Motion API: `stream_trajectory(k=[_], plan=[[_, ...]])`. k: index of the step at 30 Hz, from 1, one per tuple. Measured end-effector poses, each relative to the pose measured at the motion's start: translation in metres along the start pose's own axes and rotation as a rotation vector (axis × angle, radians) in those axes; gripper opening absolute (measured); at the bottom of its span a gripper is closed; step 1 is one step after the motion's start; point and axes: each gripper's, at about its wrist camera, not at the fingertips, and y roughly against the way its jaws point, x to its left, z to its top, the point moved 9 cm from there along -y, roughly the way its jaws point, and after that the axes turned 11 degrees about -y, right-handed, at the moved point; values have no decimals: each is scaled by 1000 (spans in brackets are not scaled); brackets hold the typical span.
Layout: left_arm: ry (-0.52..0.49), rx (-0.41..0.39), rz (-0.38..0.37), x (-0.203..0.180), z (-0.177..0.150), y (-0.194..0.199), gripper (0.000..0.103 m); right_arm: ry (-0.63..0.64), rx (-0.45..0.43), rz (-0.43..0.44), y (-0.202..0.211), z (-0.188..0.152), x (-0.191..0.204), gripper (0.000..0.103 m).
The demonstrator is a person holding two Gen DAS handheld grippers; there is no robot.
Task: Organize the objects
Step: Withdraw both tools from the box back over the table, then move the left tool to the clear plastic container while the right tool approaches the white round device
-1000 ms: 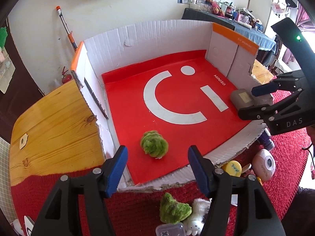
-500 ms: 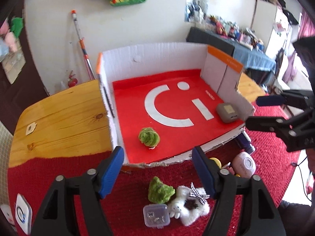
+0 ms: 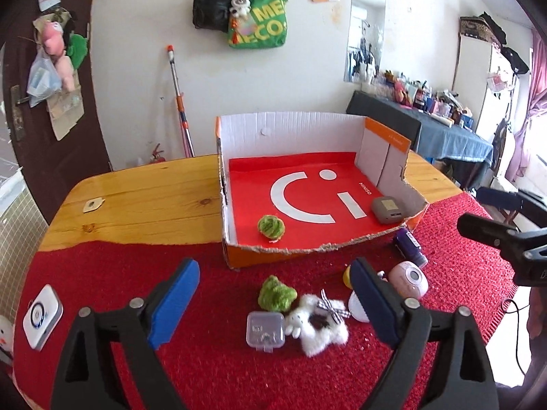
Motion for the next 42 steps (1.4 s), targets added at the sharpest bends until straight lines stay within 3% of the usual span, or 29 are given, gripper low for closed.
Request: stream_trajectory(k=[10,20,42], plan=[[53,11,40,-4,-35,2,98,-95,-34,-13,-1,-36,-17,88],[91,44,40,-6,-58,-8,99,-161,32,-44,-28,-66,-36,88],[125,174,44,21,-79,-41,99,-159,102,-22,-56,-73,-26,88]])
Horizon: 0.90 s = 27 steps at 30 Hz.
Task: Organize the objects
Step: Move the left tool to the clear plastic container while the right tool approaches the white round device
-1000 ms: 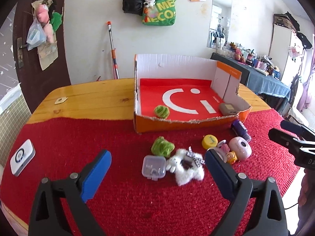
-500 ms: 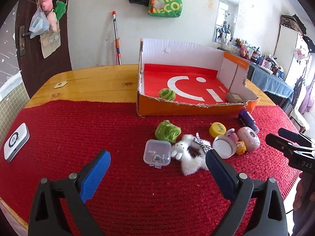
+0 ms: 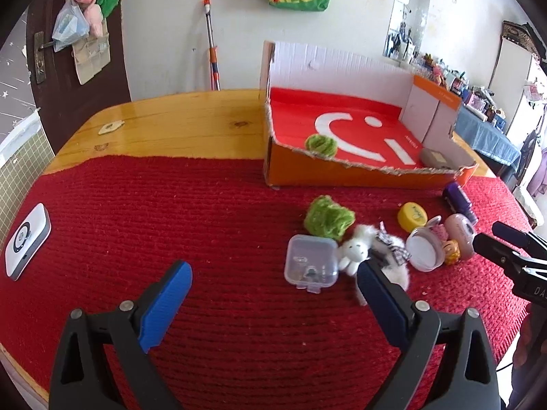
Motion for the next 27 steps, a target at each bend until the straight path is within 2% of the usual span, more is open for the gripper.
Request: stream_trajectory(k=[12,22,27], plan=[[-71,32,-17,4,1,-11,99,-47,41,20,-16,-5,4,87],[-118,41,-47,-3,5,-19,90,-109,57,80,-17,-3,5,65],[-136,43,-79,-8,6,-21,78,-127,64,101,-19,-2,7,62]])
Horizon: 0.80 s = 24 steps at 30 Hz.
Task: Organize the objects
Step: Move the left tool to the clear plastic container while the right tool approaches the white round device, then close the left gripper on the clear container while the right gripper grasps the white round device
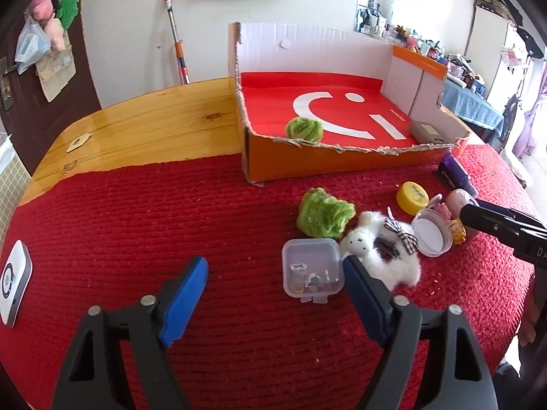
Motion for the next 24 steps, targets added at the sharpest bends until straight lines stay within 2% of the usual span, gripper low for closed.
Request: stream_trajectory(k=[4,5,6,7,8,24], plan=[[-16,-8,-25,-6,2,-1,70,-14,8,17,-1,0,1,59],[-17,-12,-35,-7,2,-1,64,-17,10,25,-1,0,2,57],[-21,-18,-52,-9,3,0,56,-19,13,35,-1,-1,3,48],[-24,-21,-60,-11,3,0,51,-25,20,54,-1,-2,4,46],[-28,-27,-77,-13,4,1,37,-31,28,63,-2,-2,5,46],[-37,-83,-94,-24,14,28,36,-23,-4,90,18,0,10,46]])
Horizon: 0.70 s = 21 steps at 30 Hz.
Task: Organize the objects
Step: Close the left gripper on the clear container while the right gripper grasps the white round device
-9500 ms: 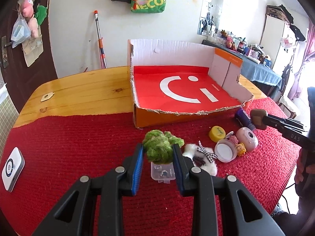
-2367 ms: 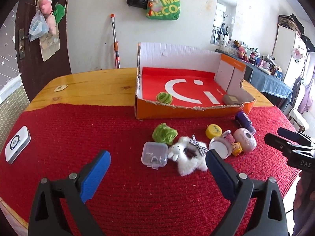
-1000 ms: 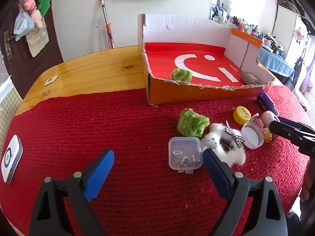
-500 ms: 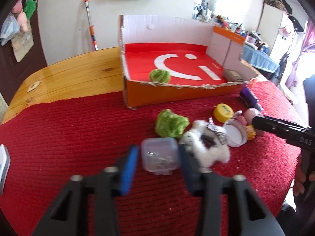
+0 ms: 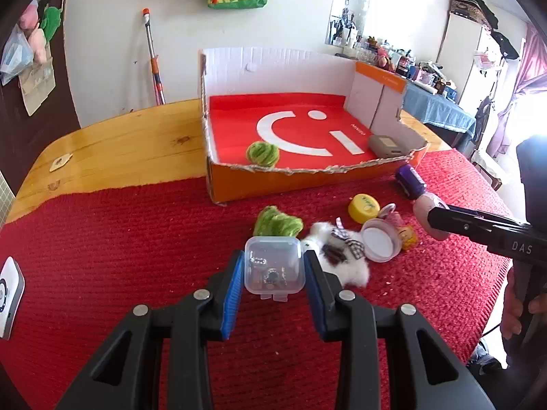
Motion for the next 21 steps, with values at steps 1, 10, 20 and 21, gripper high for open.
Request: stream_trajectory(k=[1,10,20,21], plan=[[-1,-2,0,-1,1,1,36,-1,-2,1,1,0,0,46],[-9,-19,0,-6,5,11,36,-5,-16,12,9,2,2,46],[-23,-46,-3,-14,16,24,36,17,-35,29,20,11,11,46],[-23,-50,-4,-15,18,25,36,21,-38,31,22,12,12,46]])
